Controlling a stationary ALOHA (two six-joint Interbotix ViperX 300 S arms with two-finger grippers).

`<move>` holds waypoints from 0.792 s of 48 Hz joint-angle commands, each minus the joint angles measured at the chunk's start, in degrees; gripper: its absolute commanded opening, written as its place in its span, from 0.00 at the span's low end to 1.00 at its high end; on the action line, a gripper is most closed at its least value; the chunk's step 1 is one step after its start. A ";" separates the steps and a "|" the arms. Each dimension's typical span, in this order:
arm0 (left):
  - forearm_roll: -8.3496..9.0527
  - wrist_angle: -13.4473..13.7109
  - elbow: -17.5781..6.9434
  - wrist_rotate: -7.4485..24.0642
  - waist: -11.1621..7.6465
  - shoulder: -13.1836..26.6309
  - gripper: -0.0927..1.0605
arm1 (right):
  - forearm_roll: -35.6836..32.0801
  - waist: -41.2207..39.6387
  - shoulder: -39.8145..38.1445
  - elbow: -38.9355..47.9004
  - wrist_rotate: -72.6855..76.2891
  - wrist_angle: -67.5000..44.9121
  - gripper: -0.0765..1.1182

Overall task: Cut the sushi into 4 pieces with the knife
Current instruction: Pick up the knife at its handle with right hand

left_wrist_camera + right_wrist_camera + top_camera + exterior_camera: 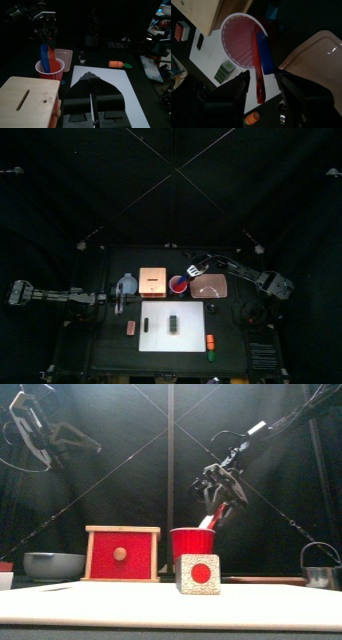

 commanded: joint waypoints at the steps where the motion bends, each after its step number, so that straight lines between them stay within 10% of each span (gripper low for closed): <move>1: -0.09 -0.26 -0.70 0.09 0.18 0.09 0.13 | 0.09 0.35 -1.05 -1.14 -0.09 -0.09 0.64; 38: -0.09 -0.62 -0.44 0.35 0.62 0.09 0.13 | 0.35 0.70 -3.78 -5.98 0.18 5.27 0.13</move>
